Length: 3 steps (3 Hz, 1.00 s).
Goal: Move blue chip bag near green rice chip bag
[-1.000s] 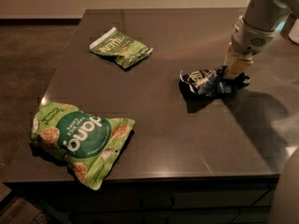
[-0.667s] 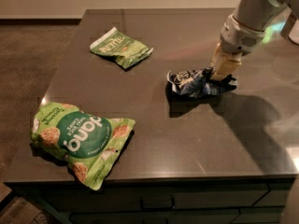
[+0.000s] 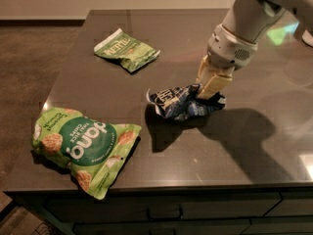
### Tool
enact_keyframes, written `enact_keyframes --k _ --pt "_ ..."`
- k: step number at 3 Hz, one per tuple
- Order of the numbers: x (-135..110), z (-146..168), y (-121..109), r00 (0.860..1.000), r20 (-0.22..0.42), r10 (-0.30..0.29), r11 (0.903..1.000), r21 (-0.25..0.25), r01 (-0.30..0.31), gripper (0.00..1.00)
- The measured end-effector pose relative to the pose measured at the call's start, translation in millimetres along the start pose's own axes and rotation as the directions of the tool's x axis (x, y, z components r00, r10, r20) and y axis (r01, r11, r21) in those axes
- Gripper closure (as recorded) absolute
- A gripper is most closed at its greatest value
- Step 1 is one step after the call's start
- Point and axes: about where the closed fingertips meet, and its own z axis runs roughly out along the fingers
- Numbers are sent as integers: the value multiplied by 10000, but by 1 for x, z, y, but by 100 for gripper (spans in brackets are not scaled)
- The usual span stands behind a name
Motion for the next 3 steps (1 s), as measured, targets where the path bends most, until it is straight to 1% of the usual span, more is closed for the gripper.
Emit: enact_keyframes --k 1,2,3 --pt "-23 9 16 9978 403 -520 9978 -400 536 100" --pt "-39 14 22 9955 711 -626 9959 -611 670 82" --pt "-50 18 23 9942 900 -596 9961 -600 651 59"
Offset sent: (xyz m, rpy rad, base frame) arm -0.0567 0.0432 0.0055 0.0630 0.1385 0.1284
